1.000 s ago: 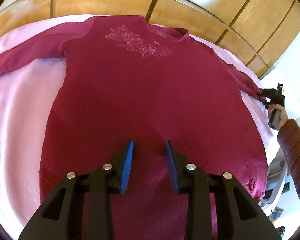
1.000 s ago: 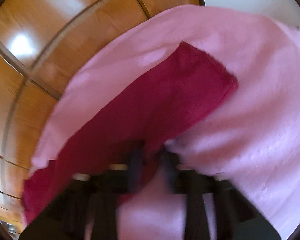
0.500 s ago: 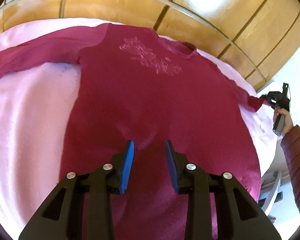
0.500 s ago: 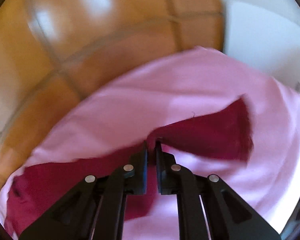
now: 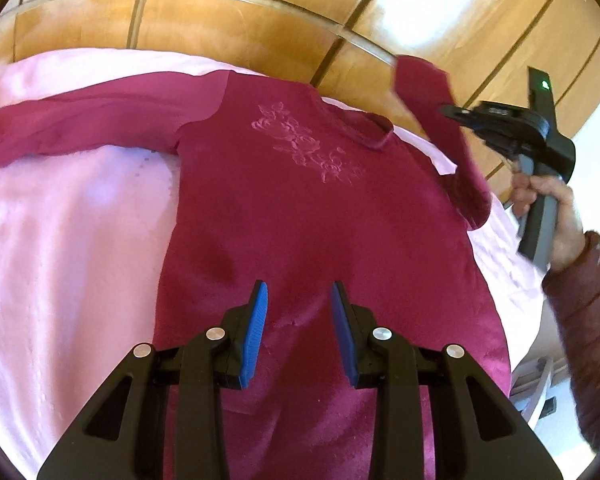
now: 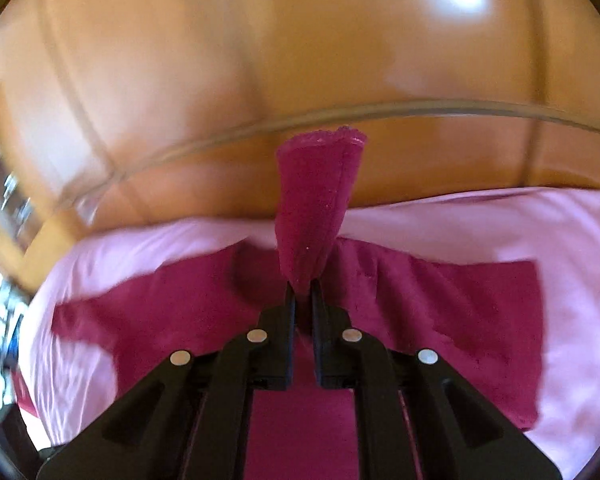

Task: Fold small clothes
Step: 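Grasp the sleeve with the right gripper and fold it across the sweater front, then grasp the other sleeve cuff with the left gripper and lift it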

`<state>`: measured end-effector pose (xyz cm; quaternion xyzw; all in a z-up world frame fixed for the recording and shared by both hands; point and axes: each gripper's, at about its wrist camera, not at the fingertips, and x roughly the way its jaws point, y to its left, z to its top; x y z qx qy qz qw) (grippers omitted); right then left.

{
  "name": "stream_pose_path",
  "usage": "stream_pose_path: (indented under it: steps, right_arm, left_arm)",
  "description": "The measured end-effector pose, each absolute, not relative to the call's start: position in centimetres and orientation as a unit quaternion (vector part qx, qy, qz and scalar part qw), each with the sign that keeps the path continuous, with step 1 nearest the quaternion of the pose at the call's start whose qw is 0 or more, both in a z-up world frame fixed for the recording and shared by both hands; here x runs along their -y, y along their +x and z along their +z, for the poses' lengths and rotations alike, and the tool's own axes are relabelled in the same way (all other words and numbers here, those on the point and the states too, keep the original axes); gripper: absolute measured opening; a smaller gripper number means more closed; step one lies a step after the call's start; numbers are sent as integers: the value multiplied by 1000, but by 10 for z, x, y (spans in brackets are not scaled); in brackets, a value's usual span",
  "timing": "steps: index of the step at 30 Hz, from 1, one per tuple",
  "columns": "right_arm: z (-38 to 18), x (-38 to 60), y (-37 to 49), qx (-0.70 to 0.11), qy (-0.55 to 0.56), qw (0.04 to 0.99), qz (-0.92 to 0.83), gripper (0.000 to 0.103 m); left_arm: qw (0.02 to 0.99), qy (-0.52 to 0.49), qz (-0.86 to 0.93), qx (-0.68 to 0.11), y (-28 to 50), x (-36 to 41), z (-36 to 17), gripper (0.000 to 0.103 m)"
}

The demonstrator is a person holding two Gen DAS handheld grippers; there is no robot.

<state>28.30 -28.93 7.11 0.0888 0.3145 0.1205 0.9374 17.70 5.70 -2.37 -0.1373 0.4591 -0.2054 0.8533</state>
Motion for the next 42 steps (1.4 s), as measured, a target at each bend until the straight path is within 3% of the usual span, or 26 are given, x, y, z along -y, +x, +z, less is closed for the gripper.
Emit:
stream_pose_path:
  steps: [1, 2, 4, 11, 15, 17, 20, 22, 38, 39, 41, 42]
  right_arm:
    - [67, 272, 286, -321, 80, 934, 137, 14]
    - [66, 261, 285, -321, 75, 933, 147, 38]
    - [67, 250, 275, -307, 78, 935, 162, 72]
    - [57, 284, 219, -295, 100, 936, 163, 78]
    - [15, 296, 173, -327, 50, 936, 121, 82]
    - [-1, 308, 163, -348, 41, 931, 104, 92]
    - [-35, 311, 157, -377, 29, 922, 79, 101]
    - [-54, 309, 156, -383, 24, 921, 69, 101]
    - [-71, 303, 154, -352, 12, 935, 52, 101]
    - [-72, 302, 154, -352, 13, 935, 53, 101]
    - [-73, 305, 152, -351, 18, 935, 56, 101]
    - [-72, 306, 150, -350, 19, 935, 57, 101]
  left_arm:
    - [854, -148, -203, -455, 177, -60, -23, 60]
    - [857, -157, -200, -448, 177, -63, -21, 65]
    - [857, -164, -204, -444, 178, -66, -18, 65]
    - [856, -174, -204, -442, 195, -66, -13, 63]
    - [851, -185, -203, -447, 220, -65, -10, 48]
    - [855, -181, -205, -440, 235, -58, -6, 42]
    - [870, -173, -196, -417, 257, -45, 0, 42]
    - [875, -166, -174, -419, 275, -38, -1, 49]
    - [842, -170, -167, -485, 379, 2, -38, 48]
    - [837, -167, -174, -490, 381, 7, -39, 46]
    - [840, -136, -190, -489, 384, 21, -36, 22]
    - [843, -123, -202, -482, 382, 28, -31, 17]
